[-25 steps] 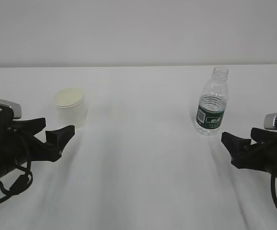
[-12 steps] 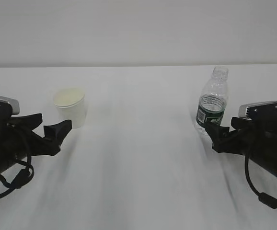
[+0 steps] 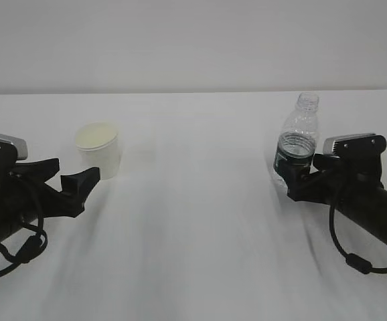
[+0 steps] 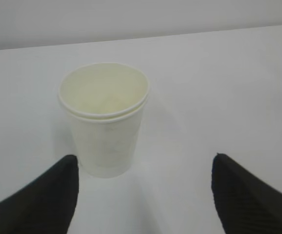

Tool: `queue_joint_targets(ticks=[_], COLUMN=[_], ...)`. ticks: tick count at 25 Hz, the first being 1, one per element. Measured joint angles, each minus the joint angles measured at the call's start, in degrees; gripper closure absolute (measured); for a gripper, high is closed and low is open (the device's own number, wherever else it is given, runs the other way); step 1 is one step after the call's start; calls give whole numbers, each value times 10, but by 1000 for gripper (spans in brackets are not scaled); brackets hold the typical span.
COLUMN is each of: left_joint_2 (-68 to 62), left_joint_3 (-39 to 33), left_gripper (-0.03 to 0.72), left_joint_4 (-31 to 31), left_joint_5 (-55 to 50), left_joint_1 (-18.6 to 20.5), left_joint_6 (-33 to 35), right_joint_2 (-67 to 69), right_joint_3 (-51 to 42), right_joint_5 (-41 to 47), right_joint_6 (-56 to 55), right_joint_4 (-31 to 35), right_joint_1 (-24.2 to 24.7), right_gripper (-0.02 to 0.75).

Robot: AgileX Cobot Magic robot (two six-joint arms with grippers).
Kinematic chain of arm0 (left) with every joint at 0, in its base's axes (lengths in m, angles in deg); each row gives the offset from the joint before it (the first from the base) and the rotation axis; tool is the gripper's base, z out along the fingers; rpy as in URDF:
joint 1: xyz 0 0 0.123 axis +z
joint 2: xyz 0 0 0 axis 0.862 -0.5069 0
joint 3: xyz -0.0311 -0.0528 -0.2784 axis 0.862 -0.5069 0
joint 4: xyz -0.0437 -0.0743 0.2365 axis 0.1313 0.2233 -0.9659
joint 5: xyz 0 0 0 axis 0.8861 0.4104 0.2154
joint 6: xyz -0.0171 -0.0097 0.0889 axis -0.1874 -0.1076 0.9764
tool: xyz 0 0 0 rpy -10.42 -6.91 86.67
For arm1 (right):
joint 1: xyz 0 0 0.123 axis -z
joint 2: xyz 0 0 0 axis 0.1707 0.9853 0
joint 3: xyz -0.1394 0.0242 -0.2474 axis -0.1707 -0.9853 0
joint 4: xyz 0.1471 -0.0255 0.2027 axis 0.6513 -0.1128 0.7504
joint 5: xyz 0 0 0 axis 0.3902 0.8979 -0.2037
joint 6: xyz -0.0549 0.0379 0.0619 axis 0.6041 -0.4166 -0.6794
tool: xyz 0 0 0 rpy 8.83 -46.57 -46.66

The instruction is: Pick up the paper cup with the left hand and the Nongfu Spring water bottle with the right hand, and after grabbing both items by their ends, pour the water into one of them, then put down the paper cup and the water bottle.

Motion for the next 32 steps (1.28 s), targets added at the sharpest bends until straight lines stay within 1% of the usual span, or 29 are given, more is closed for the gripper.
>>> queue_joint_targets(ticks=[11,24,32], left_joint_2=[0,0,0], left_joint_3=[0,0,0], left_gripper=[88,96,96], left_joint_4=[1,1,1], left_joint_5=[1,1,1], left_joint_1=[0,0,0], left_joint_6=[0,7,9], right_joint_2=[29,42,50], right_joint_3=[45,76,79], right_joint_5=[0,0,0], right_joint_6=[-21,-32,-40], right_joint_4=[-22,-31,-40], right_joint_1=[0,0,0], right_gripper=[129,129,132])
